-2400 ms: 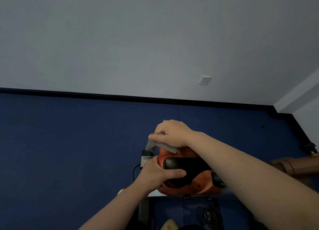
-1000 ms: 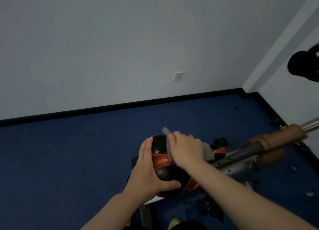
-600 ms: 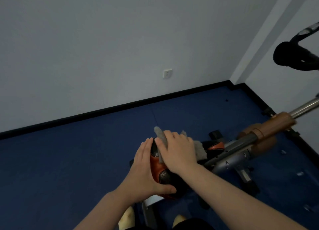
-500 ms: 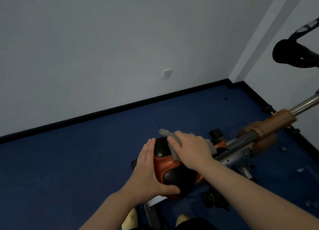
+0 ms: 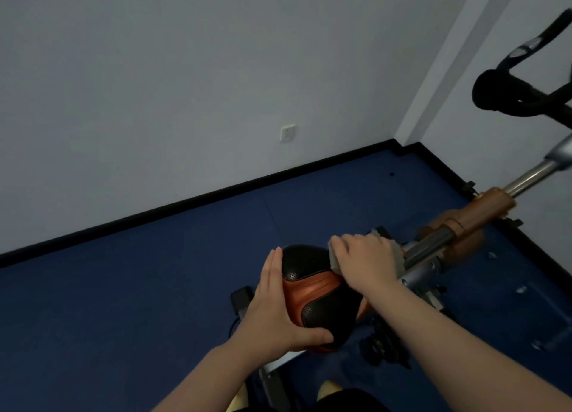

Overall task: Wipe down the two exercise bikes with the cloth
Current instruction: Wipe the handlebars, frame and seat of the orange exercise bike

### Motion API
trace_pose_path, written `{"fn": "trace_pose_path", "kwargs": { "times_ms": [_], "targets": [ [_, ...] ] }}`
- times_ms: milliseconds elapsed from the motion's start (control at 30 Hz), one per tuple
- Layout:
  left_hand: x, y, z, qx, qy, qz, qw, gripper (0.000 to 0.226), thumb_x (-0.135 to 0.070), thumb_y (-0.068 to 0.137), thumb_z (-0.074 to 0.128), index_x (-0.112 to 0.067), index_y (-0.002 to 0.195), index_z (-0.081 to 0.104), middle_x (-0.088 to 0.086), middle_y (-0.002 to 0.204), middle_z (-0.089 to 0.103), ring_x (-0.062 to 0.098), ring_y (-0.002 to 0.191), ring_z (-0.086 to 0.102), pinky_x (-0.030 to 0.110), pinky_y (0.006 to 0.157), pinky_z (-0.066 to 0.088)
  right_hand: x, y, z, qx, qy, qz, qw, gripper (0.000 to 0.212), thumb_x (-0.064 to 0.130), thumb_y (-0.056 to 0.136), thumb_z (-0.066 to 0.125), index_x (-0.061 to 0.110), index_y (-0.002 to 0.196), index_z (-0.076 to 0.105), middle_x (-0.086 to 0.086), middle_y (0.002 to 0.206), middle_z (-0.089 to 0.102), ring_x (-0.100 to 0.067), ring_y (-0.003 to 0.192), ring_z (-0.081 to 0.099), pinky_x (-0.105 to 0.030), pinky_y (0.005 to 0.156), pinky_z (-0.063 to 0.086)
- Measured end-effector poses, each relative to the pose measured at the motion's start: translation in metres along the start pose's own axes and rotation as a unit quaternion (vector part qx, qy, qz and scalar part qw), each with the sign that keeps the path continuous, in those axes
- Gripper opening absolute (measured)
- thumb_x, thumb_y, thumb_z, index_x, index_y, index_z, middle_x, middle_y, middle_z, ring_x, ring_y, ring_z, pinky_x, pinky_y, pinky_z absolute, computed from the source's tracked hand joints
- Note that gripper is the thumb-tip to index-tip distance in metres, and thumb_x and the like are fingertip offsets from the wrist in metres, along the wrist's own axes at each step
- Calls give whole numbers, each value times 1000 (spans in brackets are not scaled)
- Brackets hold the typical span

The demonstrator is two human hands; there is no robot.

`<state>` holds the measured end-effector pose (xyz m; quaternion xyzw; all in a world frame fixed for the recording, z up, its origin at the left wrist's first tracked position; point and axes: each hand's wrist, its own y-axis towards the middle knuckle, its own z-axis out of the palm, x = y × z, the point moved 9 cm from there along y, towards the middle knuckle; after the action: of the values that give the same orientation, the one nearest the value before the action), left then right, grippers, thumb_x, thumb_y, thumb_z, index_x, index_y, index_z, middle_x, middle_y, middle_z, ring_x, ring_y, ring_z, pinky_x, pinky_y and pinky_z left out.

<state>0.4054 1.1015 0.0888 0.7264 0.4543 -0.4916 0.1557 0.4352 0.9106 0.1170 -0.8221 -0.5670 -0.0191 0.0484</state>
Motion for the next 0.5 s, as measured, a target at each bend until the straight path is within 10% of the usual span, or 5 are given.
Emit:
{"fn": "trace_pose_path", "kwargs": {
  "times_ms": [200, 367, 500],
  "targets": [
    [-2, 0, -1, -3, 1, 3, 1000, 147, -78, 42, 78, -46, 145, -21, -36, 150, -16, 4, 147, 7, 40, 118, 29, 57, -38, -1, 10, 160, -205, 966, 48, 56, 99, 22, 39, 139, 43, 14, 134, 52, -7, 124, 44, -35, 106, 32],
    [-2, -1, -2, -6, 15, -1, 1000, 146, -76, 40, 78, -47, 144, -20, -31, 151, -9, 8, 144, 13, 43, 117, 31, 11, -5, -5, -4, 8, -67, 998, 42, 46, 102, 25, 30, 105, 64, 4, 108, 69, -21, 106, 59, -39, 97, 36],
    [-1, 2, -1, -9, 30, -3, 1000, 152, -86, 36, 72, -40, 148, -21, -32, 152, -16, 2, 146, -4, 41, 122, 18, 66, -47, 5, -20, 115, -171, 978, 48, 52, 99, 21, 39, 142, 38, 12, 139, 50, -10, 129, 41, -38, 110, 25]
  ]
}}
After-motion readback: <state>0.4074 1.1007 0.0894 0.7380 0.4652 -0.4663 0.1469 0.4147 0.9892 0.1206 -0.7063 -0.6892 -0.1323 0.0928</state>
